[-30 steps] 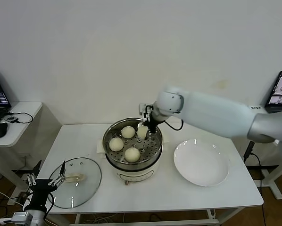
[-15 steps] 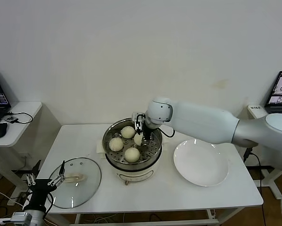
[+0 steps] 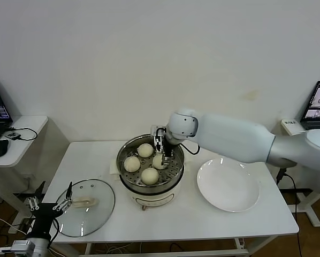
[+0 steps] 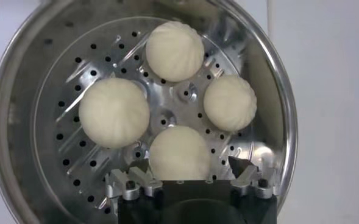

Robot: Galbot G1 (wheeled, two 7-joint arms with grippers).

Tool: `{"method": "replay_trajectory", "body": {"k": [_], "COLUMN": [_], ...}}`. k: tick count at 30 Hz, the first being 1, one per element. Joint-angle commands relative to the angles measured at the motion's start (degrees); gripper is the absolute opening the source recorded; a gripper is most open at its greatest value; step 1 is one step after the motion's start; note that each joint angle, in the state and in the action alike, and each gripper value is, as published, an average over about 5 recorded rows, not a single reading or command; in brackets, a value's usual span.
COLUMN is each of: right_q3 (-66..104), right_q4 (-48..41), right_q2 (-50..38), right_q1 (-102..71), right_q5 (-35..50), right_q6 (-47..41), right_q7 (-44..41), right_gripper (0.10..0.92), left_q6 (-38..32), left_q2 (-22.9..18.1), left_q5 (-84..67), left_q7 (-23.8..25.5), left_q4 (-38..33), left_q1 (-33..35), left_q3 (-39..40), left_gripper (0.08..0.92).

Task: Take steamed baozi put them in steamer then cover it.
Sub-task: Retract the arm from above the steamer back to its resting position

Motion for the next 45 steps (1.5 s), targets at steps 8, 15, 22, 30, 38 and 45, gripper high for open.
{"method": "replay_trajectory", "body": {"k": [8,15,22,30,38,45], "right_q3": [12.5,33.4,66.4,95.8,109.7,115.2], "right_q4": [17.5,25.4,26.8,28.1,28.6,28.9], "right_q2": [-20.5,-31.0,-30.0,-15.9,-3.0,2.9], "right_q1": [-5.6,-31.1,-63.6,-90.2,-103.1,-109.0], "right_q5": [11.3,11.8,1.6,-7.4,-9.9,-10.5], "right_q6": [3.5,16.0,31.3,46.6,53.4,57.6], "right_q7": [22.2,42.1,45.3,40.5,37.2,37.4], "right_gripper": [0.823,0.823,0.823,0.822,0.823,0.823], "left_q6": [0.2,0.2,0.4,0.8,-1.9,-3.5], "left_q2": [0.4,0.5,0.3,0.6,0.5,2.2], "left_q5": [0.1,0.5,2.1,10.4,38.0,64.1], "left_q7": [-0.1,-0.3,-1.1,-2.4,-5.1,-6.1], "left_q4": [1.2,1.6,2.4,4.3,7.7,7.0], "left_q1": [-0.6,-0.7,-0.6,-0.9,-1.2,1.5], "left_q3": [0.8,1.0,1.1,2.0,1.0,-2.6], "left_gripper": [0.823,0.823,0.823,0.823,0.823,0.823]}}
